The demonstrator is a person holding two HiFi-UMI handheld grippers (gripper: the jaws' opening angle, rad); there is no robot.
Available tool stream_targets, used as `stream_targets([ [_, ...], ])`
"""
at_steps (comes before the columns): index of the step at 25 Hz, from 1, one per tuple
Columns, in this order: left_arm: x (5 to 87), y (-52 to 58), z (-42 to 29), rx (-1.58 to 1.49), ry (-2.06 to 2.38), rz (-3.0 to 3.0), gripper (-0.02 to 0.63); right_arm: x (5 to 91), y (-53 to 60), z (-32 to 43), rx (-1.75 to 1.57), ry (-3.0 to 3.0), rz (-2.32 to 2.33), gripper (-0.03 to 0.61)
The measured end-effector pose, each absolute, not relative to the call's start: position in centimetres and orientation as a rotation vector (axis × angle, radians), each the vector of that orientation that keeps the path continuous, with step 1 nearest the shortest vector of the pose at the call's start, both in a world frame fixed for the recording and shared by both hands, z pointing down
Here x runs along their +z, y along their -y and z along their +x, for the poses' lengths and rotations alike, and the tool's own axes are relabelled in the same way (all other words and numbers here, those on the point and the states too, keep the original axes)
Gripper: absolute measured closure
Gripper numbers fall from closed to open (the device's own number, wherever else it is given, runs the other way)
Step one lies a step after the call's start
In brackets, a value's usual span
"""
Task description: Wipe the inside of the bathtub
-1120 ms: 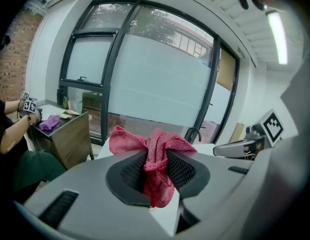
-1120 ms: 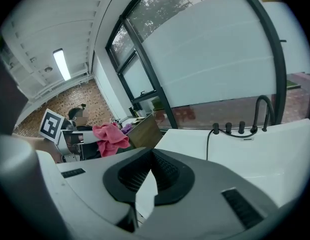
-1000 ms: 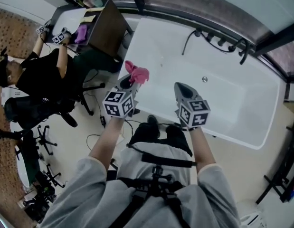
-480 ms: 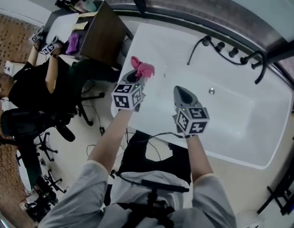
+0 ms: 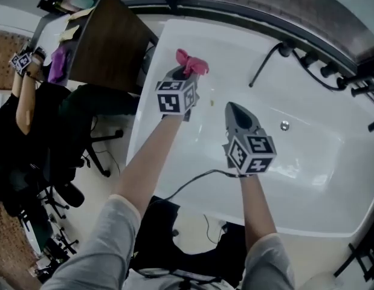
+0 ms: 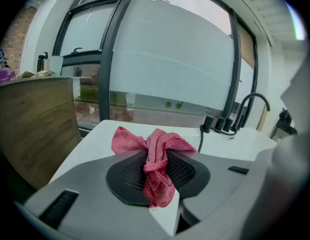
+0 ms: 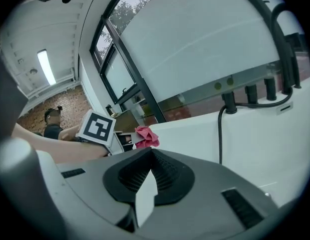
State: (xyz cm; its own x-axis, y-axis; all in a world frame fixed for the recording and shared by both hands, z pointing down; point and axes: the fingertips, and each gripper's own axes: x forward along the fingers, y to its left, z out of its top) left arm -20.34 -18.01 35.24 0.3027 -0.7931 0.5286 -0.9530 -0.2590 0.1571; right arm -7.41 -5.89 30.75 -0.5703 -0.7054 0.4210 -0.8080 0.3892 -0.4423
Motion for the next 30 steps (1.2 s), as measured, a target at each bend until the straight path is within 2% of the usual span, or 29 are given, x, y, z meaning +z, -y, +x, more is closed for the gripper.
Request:
stream_targets([
  [9,44.3,27.0,-22.3,0.545,1.643,2.085,0.526,40.0,11.4,-9.6,0.905,2.476,1.318,0.569],
  [14,46.5,29.5,-23.2,0.570,1.704,2.063,0.526,42.5,12.4,-9.2,0.904,2.488,1.310,0.569],
  [24,47.6,31.5,-20.7,0.547,1.726,2.054,0.529,43.2,12.7,-5.3,0.897,2.467,1.372,0.569],
  [30,49.9,30.3,-16.0,0.580,1.634,2.111,0.529,44.7,12.7,-3.8,0.920,2.431,1.402,0.569],
])
